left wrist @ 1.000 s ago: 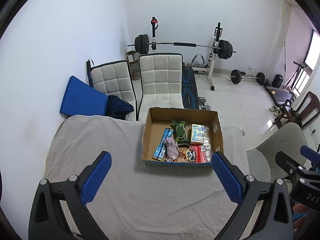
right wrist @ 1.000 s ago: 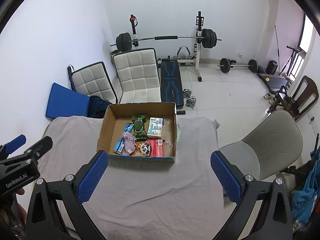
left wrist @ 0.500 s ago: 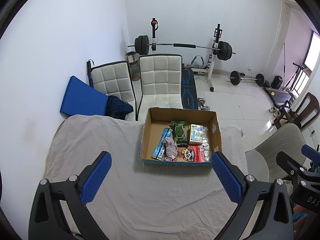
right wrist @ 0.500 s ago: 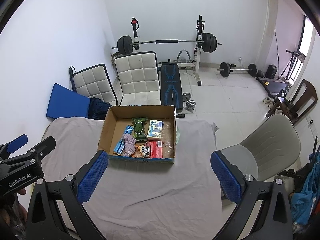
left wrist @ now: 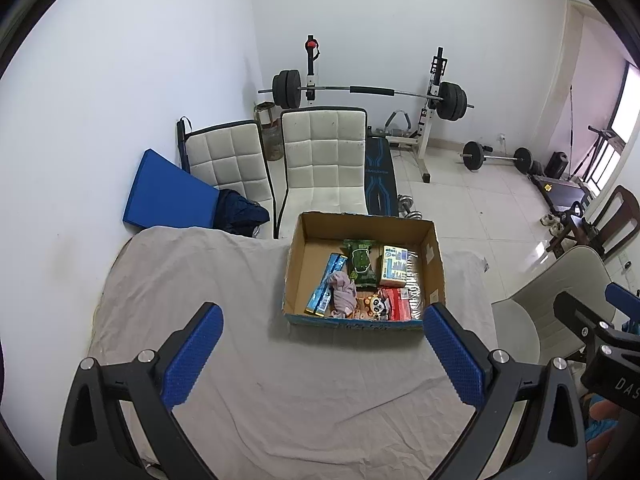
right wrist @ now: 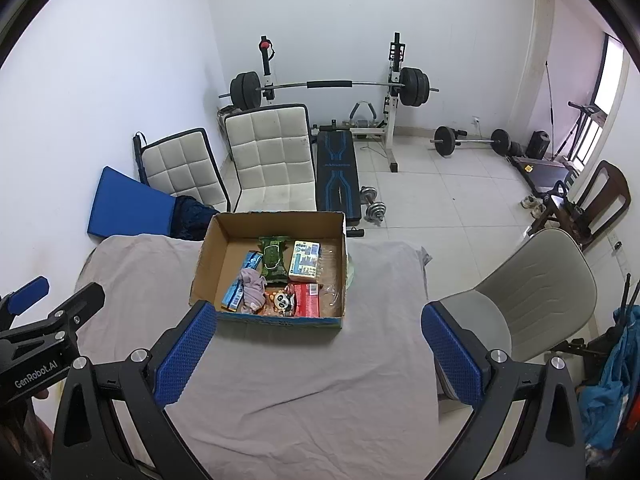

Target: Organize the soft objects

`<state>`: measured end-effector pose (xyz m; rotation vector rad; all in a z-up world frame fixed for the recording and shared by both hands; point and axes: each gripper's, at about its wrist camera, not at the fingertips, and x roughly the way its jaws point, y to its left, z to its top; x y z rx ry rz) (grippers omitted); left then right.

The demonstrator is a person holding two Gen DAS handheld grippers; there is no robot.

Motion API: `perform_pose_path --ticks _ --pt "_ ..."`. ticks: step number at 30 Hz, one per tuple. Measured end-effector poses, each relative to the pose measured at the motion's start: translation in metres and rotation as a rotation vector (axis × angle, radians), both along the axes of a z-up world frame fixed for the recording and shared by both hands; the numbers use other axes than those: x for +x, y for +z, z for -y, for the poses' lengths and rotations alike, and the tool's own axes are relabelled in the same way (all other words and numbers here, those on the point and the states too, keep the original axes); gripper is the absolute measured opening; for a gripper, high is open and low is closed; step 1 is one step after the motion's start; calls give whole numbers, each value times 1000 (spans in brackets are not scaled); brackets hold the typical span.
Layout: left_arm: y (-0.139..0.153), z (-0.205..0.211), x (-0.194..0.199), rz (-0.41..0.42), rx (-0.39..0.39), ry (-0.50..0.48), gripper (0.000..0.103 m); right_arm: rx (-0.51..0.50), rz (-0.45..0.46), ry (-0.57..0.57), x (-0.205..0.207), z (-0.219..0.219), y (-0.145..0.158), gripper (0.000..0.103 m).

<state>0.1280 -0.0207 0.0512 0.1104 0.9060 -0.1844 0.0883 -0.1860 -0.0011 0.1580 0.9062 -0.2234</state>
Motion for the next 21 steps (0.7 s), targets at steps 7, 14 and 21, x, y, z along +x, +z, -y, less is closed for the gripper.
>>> perform_pose_path --ticks 7,14,21 --pt "-1 -2 0 6 -1 7 103 -2 0 -2 -1 3 -1 103" --pt "-1 -3 0 8 3 9 103 -3 0 -2 0 3 -1 103" --pt "-2 -2 0 10 2 10 103 4 0 -2 -6 6 -4 103"
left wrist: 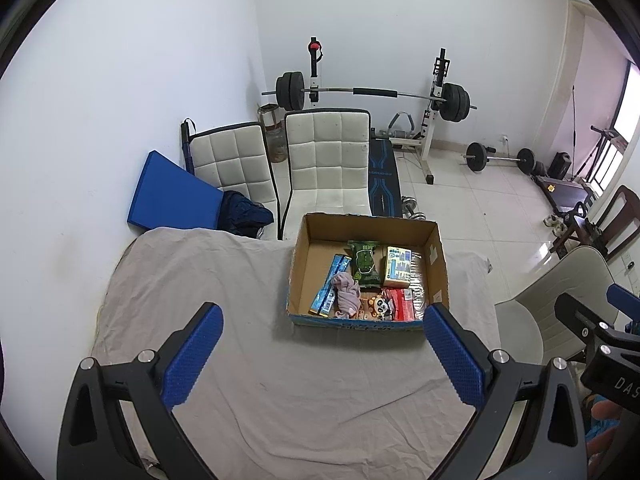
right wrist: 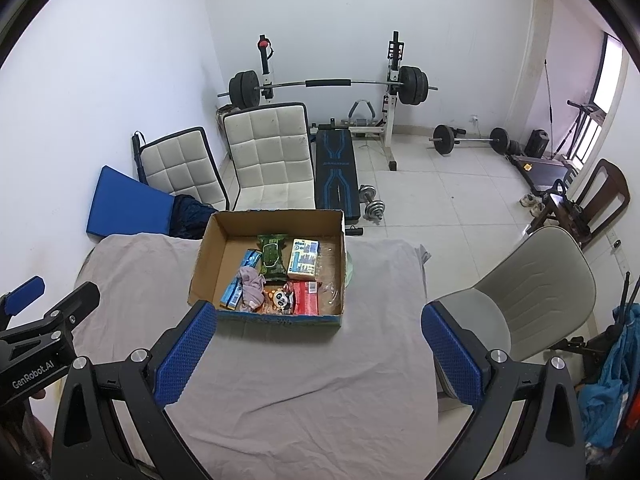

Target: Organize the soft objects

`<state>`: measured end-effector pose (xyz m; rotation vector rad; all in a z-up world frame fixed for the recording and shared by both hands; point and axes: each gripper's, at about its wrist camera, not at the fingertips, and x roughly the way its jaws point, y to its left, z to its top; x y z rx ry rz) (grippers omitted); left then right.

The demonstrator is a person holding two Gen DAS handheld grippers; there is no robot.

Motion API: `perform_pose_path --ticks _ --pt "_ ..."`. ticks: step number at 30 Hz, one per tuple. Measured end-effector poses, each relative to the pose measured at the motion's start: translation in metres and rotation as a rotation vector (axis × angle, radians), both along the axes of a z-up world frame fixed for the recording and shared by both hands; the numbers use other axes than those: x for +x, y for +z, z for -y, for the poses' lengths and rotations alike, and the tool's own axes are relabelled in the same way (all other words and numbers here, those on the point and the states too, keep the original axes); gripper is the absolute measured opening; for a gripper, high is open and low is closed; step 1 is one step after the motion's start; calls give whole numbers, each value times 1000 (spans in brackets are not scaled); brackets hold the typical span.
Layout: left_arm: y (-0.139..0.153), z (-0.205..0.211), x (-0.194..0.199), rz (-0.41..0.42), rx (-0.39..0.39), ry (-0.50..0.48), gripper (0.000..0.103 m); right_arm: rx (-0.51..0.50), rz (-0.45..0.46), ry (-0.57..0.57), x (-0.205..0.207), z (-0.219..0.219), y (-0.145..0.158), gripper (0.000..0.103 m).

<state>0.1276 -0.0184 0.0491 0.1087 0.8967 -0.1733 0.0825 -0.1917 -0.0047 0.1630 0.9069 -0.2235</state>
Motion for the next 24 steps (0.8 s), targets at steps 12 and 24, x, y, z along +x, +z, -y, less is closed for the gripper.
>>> perform_pose_path --ticks 12,24 --pt "-3 -2 -1 3 0 4 103 16 9 -3 -5 1 -7 103" --pt "-7 -7 -2 6 -3 8 103 19 9 0 -7 1 -7 103"
